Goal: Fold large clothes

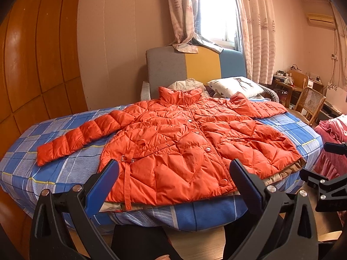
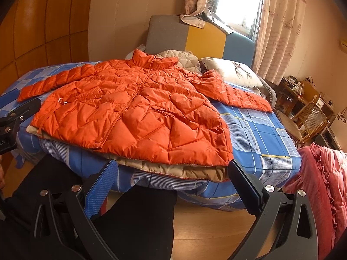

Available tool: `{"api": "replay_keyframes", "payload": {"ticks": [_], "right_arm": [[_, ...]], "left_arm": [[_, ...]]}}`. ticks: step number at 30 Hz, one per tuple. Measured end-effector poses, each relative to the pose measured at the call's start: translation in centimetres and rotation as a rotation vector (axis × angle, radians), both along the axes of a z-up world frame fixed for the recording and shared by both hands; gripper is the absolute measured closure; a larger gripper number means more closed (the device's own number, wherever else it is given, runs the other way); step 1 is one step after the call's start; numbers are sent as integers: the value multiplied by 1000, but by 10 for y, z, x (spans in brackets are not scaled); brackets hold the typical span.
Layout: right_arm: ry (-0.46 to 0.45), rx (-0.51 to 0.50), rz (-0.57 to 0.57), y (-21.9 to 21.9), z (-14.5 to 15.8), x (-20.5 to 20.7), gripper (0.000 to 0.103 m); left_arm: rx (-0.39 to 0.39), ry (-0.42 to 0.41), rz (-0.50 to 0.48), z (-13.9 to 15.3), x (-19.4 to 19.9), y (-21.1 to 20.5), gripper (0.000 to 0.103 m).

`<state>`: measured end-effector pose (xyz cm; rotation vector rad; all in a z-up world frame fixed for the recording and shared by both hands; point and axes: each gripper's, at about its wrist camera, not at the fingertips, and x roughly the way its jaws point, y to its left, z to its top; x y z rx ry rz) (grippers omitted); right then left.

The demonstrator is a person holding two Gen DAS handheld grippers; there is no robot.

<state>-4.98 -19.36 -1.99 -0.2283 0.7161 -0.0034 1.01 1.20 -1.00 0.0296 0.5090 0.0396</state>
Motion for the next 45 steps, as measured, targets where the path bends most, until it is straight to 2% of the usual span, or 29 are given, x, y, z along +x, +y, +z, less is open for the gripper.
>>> {"api": "replay_keyframes", "payload": {"ticks": [36,45], "right_arm": [[0,-3,13,4,1,0,3],[48,6,7,-1,-13,7,3]], "left_arm": [[-1,-16,-2,7,-1,4,2],[-7,51,9,-8,13,9,2]]}}
